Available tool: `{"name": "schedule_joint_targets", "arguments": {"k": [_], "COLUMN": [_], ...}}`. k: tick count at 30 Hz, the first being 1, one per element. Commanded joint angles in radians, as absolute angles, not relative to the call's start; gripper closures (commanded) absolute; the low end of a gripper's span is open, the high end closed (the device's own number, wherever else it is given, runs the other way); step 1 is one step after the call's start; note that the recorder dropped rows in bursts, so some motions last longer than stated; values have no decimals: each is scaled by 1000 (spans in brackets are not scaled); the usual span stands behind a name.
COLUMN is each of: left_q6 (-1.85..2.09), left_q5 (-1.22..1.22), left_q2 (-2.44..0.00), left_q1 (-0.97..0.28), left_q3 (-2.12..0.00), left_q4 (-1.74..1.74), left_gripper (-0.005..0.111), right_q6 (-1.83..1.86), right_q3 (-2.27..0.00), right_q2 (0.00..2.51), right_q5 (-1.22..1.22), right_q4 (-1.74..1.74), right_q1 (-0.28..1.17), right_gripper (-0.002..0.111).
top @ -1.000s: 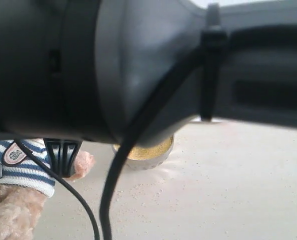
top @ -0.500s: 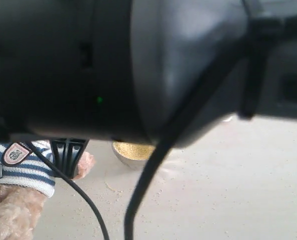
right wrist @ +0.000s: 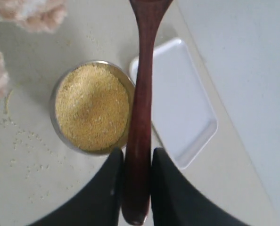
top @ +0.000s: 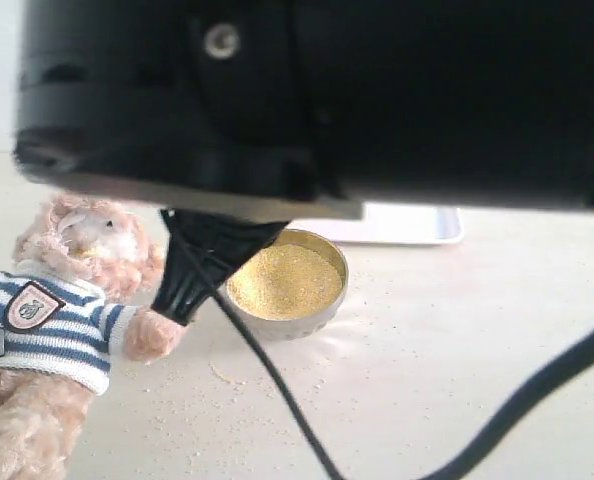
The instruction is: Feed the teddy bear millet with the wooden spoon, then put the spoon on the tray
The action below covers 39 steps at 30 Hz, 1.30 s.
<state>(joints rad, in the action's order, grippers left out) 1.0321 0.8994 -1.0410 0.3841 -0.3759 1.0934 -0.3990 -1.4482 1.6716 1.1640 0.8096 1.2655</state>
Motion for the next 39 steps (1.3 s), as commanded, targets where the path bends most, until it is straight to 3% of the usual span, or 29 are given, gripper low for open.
{"name": "schedule_joint_targets", "arguments": {"k": [1,10,22,28,39], "left_q6": [1038,1038,1038,1038,1038], "left_q5": [908,908,908,908,908], "left_q2": [-1033,-1033,-1033,-1033,-1033], "left_q1": [387,387,387,387,387], "left_q3": [-374,-374,-374,-374,-374], "left_q4": [1109,1109,1109,1109,1109], "left_gripper": [102,102,102,102,102], "right_q6": [-476,-643,-487,-335,-255], "right_q3": [-1342,-1073,-1061,-1122,-1441], "right_q2": [1602,1441,1510,1663,1917], "right_q5": [1128,877,555,531,572], "right_q4": [737,649,358,234,192], "right_q1": [1185,942,539,478,478], "right_gripper": [108,108,108,108,108]}}
